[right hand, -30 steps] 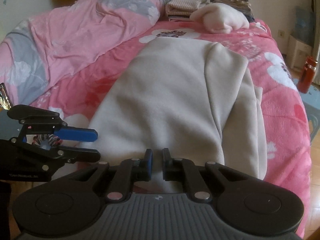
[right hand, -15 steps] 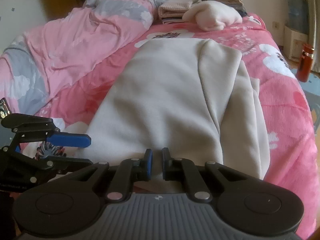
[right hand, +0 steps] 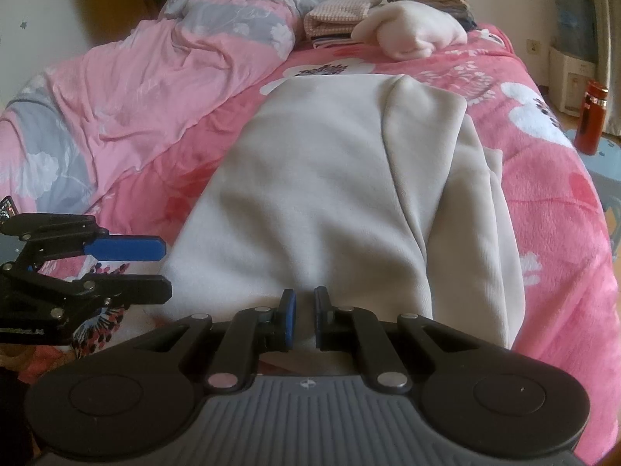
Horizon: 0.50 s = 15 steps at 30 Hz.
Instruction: Fold clothes
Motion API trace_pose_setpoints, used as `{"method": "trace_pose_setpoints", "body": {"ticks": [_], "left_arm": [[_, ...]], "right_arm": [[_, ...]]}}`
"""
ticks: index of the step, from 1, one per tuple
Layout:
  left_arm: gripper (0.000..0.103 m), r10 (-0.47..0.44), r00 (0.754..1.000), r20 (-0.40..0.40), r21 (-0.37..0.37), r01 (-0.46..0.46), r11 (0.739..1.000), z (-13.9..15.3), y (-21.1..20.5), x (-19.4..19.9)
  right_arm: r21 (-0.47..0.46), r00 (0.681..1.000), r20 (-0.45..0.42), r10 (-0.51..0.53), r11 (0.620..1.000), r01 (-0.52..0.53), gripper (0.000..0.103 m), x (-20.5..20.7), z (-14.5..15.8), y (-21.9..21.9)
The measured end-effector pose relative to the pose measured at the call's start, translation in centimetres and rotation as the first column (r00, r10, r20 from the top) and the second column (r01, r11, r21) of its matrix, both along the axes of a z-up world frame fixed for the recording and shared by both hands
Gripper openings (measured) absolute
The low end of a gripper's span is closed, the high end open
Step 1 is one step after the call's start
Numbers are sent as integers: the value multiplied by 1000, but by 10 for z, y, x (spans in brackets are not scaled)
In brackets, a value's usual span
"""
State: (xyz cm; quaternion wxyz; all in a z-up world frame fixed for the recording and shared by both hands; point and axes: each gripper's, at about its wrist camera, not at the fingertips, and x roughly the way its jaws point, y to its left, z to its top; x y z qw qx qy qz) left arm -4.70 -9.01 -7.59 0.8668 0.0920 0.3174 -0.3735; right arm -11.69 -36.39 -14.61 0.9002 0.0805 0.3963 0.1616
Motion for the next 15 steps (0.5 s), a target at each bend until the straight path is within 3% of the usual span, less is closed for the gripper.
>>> {"method": "trace_pose_setpoints", "body": {"ticks": [7,15], "left_arm": [[38,24,999,27,82,-26,996,-9,-4,0],[38,27,999,27,87,-29,996,-10,-2,0]], "right_arm": [[6,1000,-1,-4,1000,4,8,-1,0,0],[5,1000,-2,-5,1000,5,8,-1,1,-1]]}}
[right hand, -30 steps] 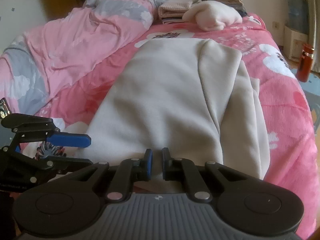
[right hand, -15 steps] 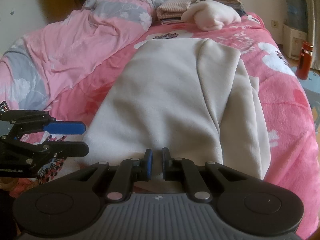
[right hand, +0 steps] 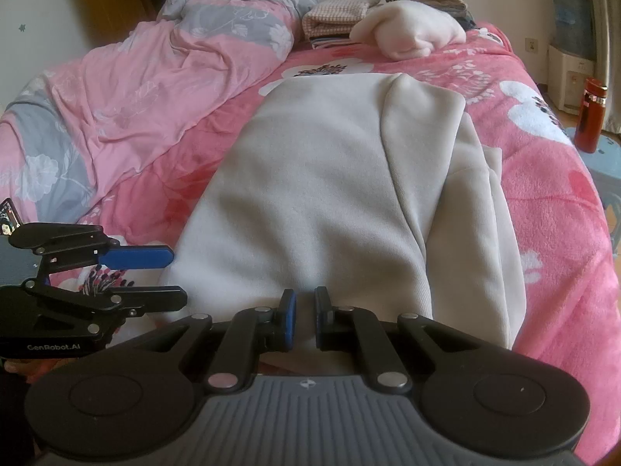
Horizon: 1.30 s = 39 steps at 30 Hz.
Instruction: Fold clothes
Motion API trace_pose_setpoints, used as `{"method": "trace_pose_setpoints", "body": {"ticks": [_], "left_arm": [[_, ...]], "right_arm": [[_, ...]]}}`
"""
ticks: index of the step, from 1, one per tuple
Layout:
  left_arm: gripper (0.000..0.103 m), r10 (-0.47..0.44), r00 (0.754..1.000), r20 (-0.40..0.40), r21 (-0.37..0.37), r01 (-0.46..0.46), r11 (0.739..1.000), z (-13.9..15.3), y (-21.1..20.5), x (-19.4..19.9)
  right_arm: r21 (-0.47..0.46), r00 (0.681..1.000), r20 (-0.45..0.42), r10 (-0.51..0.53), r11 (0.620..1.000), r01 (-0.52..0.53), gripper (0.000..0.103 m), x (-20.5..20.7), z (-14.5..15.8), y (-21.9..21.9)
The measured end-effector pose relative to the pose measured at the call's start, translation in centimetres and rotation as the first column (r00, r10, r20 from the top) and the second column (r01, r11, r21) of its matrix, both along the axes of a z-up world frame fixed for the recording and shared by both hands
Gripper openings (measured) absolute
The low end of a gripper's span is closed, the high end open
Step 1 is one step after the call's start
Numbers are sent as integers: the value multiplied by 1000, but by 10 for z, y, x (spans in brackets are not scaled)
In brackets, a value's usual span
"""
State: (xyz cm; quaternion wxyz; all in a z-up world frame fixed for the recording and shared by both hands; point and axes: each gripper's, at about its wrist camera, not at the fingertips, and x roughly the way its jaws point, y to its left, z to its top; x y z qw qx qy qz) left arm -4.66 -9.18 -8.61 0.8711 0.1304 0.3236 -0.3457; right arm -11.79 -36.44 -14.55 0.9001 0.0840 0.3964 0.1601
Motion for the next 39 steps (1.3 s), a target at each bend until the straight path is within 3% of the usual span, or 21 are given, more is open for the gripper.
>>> {"method": "trace_pose_setpoints", "body": {"ticks": [39], "left_arm": [[43,19,999,-28,-6,-19,1000,-3,1,3]], "right_arm": [[7,1000,0,-5,1000,5,8,1,-1,0]]}}
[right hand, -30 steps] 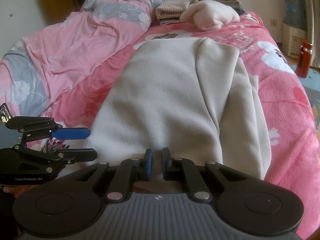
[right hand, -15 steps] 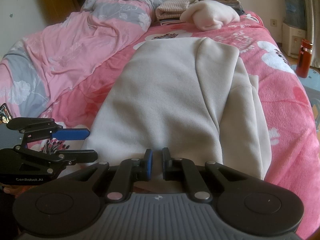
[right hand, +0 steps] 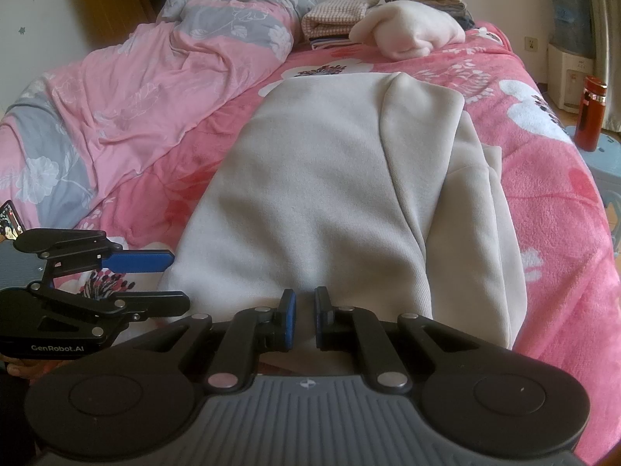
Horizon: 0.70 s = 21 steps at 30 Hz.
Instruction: Fold clothes
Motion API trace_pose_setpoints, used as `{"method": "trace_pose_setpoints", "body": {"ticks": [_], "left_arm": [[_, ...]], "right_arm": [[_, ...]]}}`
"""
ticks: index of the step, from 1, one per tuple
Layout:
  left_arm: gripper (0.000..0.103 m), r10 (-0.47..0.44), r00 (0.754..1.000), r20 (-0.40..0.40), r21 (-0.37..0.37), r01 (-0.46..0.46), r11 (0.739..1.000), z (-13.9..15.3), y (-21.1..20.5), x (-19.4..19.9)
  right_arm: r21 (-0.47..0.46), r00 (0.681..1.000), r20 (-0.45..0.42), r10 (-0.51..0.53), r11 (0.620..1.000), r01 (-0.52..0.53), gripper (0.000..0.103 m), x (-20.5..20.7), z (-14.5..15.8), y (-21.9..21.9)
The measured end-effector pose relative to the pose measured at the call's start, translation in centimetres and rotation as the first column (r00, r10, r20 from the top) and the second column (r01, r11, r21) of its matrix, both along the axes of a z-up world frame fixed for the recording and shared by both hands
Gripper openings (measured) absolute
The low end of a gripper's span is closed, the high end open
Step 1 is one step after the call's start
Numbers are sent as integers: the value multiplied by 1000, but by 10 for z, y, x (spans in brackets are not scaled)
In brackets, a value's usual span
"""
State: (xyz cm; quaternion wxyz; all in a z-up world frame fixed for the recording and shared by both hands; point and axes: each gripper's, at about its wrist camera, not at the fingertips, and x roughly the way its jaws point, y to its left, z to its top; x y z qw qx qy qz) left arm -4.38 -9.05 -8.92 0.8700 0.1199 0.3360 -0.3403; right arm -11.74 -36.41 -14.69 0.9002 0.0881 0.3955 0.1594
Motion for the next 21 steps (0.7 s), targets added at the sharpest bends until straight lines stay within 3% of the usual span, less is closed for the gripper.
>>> {"method": "trace_pose_setpoints", "body": {"ticks": [21], "left_arm": [[44,2,1000,-3,2,-2,1000,0,0,0]], "right_arm": [[-2,1000,0,2,1000,-2,8,1,1,-1]]}}
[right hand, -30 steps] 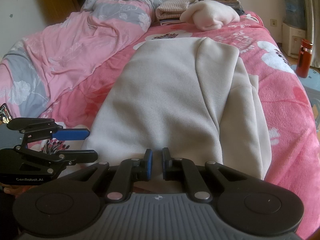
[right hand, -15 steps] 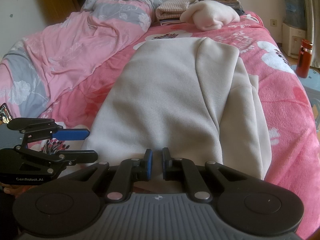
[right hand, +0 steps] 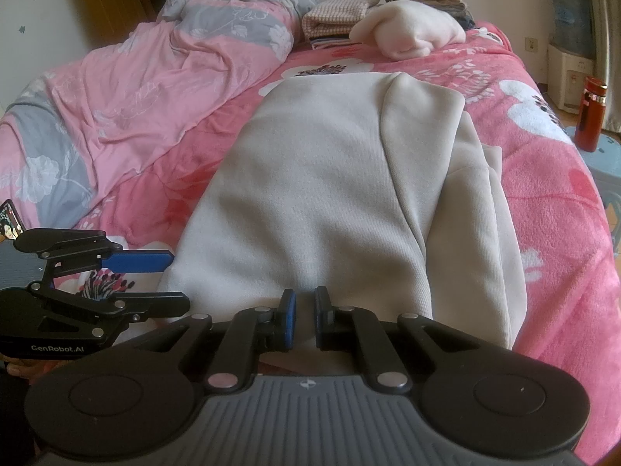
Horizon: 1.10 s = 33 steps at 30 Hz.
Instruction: Fold clothes
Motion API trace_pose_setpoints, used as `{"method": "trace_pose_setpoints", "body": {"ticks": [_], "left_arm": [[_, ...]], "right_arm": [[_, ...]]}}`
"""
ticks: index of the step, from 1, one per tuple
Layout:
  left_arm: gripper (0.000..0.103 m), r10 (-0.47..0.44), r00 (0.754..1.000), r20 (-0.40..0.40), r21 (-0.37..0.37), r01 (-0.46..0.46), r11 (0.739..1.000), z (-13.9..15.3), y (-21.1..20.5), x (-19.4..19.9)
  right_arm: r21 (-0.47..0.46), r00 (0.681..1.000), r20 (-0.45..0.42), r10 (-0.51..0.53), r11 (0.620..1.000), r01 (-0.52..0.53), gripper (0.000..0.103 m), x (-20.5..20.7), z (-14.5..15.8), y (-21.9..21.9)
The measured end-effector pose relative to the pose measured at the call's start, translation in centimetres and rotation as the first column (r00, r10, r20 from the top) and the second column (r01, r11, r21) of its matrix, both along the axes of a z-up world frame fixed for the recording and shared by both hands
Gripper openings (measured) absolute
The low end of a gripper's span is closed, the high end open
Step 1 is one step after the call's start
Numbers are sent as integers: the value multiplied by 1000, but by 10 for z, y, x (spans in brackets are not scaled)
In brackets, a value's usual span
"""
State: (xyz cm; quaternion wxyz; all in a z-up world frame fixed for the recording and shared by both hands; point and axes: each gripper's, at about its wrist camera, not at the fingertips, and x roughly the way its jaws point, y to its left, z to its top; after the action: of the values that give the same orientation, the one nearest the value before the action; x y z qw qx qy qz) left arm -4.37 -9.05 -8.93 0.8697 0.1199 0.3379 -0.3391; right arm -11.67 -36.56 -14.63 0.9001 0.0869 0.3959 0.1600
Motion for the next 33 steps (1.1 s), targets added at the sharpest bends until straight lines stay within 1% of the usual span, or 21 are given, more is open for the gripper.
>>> {"method": "trace_pose_setpoints", "body": {"ticks": [33], "left_arm": [[46,5,1000,-8,1,-5,1000,-2,0,1]], "right_arm": [[4,1000,1,-1,1000,1,8,-1,-1,-1]]}}
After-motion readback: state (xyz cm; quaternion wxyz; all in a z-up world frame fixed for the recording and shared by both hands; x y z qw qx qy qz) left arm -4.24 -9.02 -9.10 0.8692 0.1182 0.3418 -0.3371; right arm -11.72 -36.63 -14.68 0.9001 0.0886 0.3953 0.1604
